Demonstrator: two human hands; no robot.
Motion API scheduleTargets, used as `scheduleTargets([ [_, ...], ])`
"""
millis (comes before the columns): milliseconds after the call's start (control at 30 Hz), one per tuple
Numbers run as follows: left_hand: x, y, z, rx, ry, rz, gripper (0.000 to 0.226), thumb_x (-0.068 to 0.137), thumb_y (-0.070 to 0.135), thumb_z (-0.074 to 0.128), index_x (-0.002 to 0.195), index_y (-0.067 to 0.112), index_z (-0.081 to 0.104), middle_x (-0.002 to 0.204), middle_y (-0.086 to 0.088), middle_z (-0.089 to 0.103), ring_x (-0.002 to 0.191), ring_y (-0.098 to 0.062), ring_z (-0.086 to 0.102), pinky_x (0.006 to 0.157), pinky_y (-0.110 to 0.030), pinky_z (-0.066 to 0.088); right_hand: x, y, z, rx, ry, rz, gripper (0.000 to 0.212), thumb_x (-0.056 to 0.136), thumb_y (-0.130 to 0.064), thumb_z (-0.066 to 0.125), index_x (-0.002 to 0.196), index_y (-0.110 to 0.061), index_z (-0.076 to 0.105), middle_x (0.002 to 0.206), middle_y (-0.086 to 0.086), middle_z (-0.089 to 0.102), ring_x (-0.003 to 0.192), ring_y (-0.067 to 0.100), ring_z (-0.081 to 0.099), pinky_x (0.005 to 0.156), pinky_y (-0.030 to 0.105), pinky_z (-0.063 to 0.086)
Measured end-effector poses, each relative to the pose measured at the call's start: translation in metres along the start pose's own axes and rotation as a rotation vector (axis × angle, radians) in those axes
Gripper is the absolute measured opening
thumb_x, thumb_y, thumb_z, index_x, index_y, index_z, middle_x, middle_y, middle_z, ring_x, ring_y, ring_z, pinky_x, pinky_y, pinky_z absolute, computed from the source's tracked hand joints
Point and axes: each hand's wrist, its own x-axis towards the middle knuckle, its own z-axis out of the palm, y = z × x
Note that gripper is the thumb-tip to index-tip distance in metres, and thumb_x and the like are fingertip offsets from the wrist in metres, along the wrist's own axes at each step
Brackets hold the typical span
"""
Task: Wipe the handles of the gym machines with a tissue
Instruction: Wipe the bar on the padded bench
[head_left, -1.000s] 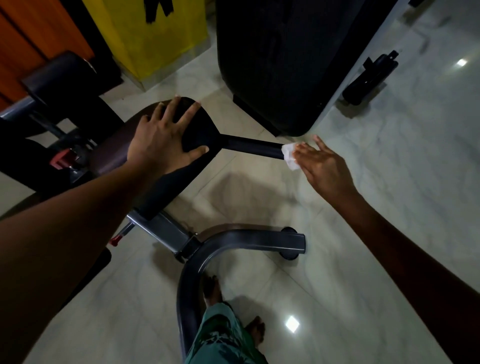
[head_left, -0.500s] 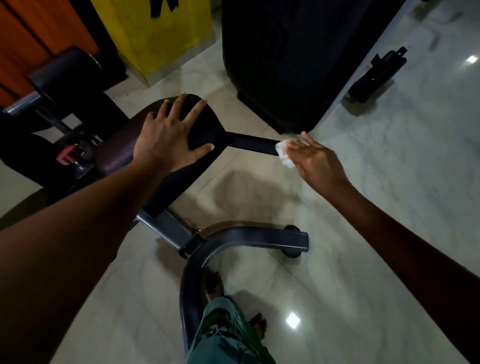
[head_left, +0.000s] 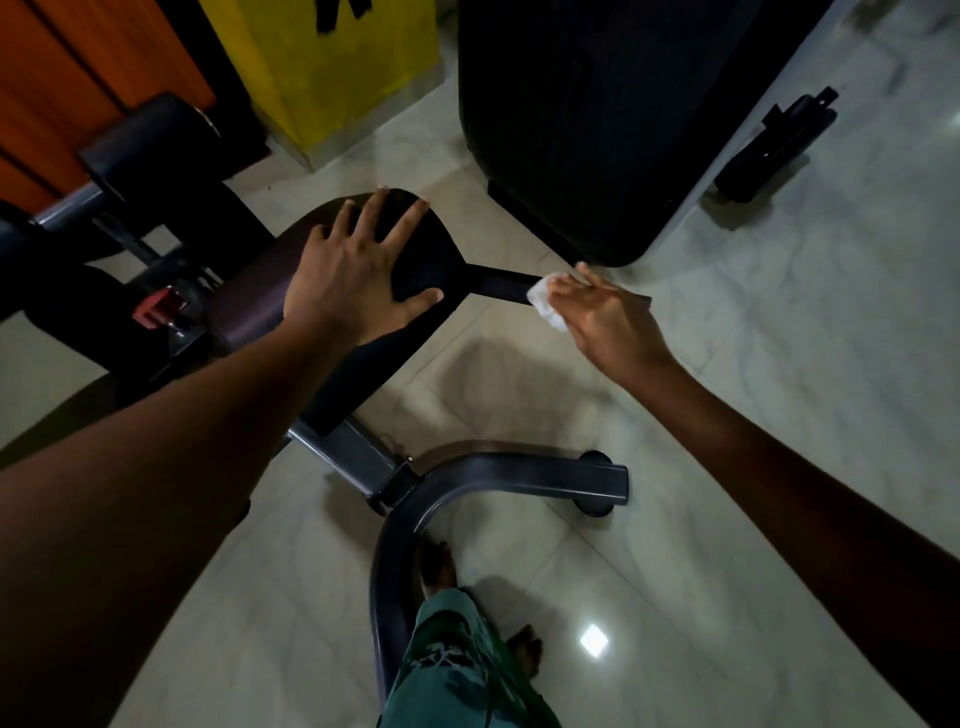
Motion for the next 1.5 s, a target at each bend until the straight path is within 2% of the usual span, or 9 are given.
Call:
scheduleTargets([
  [133, 0.0, 0.0, 0.0, 0.013, -0.001, 0.001, 0.089, 0.081, 0.075, 0.034, 0.151, 0.03, 0.003, 0.156, -0.016, 0.016, 0.138, -0.041, 0.026, 0.106, -0.051, 0.032, -0.002, 0.0, -0.009, -0.064, 0.054, -0.048, 0.025, 0.063, 0.007, 0.069, 0.088, 0.002, 0.071, 0.087, 0.014, 0.072, 0.081, 0.026, 0.071, 0.095, 0.03, 0.037],
  [200, 0.0, 0.0, 0.001, 0.012, 0.001, 0.002, 0.088, 0.081, 0.075, 0.034, 0.151, 0.03, 0.004, 0.156, -0.016, 0.016, 0.138, -0.042, 0.026, 0.106, -0.051, 0.033, 0.014, -0.009, 0.001, -0.014, 0.021, -0.069, 0.024, 0.071, 0.0, 0.055, 0.09, -0.002, 0.07, 0.086, 0.011, 0.071, 0.079, 0.023, 0.07, 0.095, 0.029, 0.04],
  [367, 0.0, 0.0, 0.001, -0.005, -0.001, 0.003, 0.088, 0.081, 0.074, 0.035, 0.151, 0.031, 0.005, 0.156, -0.015, 0.017, 0.138, -0.041, 0.026, 0.107, -0.052, 0.032, 0.043, -0.028, 0.034, 0.077, -0.139, 0.025, 0.032, 0.06, 0.005, 0.074, 0.089, -0.009, 0.07, 0.082, 0.004, 0.069, 0.078, 0.021, 0.07, 0.087, 0.03, 0.053],
  [533, -0.001, 0.002, -0.001, 0.01, -0.002, -0.01, 0.088, 0.081, 0.074, 0.036, 0.151, 0.031, 0.003, 0.156, -0.015, 0.015, 0.139, -0.041, 0.025, 0.106, -0.051, 0.032, 0.024, -0.018, 0.012, 0.057, -0.115, -0.059, 0.039, 0.07, -0.005, 0.039, 0.088, -0.005, 0.073, 0.094, 0.007, 0.073, 0.087, 0.021, 0.071, 0.081, 0.026, 0.053],
  [800, -0.001, 0.003, -0.001, 0.012, -0.01, -0.011, 0.087, 0.082, 0.074, 0.034, 0.151, 0.031, 0.002, 0.157, -0.015, 0.013, 0.139, -0.04, 0.024, 0.107, -0.051, 0.031, 0.042, -0.027, 0.036, -0.066, -0.19, -0.184, 0.035, 0.075, -0.003, 0.042, 0.09, 0.001, 0.073, 0.097, 0.014, 0.072, 0.091, 0.026, 0.07, 0.085, 0.035, 0.053],
  [967, 0.0, 0.001, 0.0, 0.011, 0.008, -0.009, 0.088, 0.08, 0.075, 0.033, 0.15, 0.031, 0.004, 0.156, -0.015, 0.016, 0.138, -0.041, 0.026, 0.107, -0.051, 0.033, 0.055, -0.041, 0.025, 0.096, -0.142, -0.026, 0.026, 0.073, 0.0, 0.056, 0.093, -0.005, 0.073, 0.094, 0.011, 0.073, 0.089, 0.027, 0.07, 0.078, 0.032, 0.055],
  [1133, 0.0, 0.0, 0.001, 0.0, 0.007, -0.003, 0.088, 0.08, 0.075, 0.035, 0.151, 0.031, 0.004, 0.156, -0.015, 0.016, 0.138, -0.041, 0.026, 0.107, -0.052, 0.032, 0.072, -0.023, 0.028, 0.396, -0.273, 0.511, 0.023, 0.085, -0.008, 0.052, 0.09, -0.003, 0.074, 0.085, 0.017, 0.072, 0.078, 0.029, 0.068, 0.072, 0.038, 0.055],
  [1367, 0.0, 0.001, -0.002, -0.014, -0.001, 0.002, 0.087, 0.082, 0.072, 0.038, 0.151, 0.03, 0.006, 0.156, -0.016, 0.016, 0.138, -0.041, 0.025, 0.107, -0.053, 0.03, 0.115, -0.025, 0.024, 0.529, -0.508, 0.414, 0.016, 0.08, 0.002, 0.055, 0.071, 0.004, 0.067, 0.067, 0.014, 0.061, 0.068, 0.015, 0.056, 0.051, 0.015, 0.035],
  [1500, 0.0, 0.002, -0.002, -0.008, -0.008, -0.004, 0.087, 0.082, 0.073, 0.036, 0.151, 0.031, 0.004, 0.157, -0.015, 0.013, 0.139, -0.042, 0.024, 0.107, -0.053, 0.03, 0.1, -0.001, 0.01, 0.577, -0.548, 0.341, 0.019, 0.08, -0.006, 0.068, 0.098, 0.0, 0.072, 0.099, 0.013, 0.072, 0.092, 0.016, 0.067, 0.085, 0.024, 0.049],
])
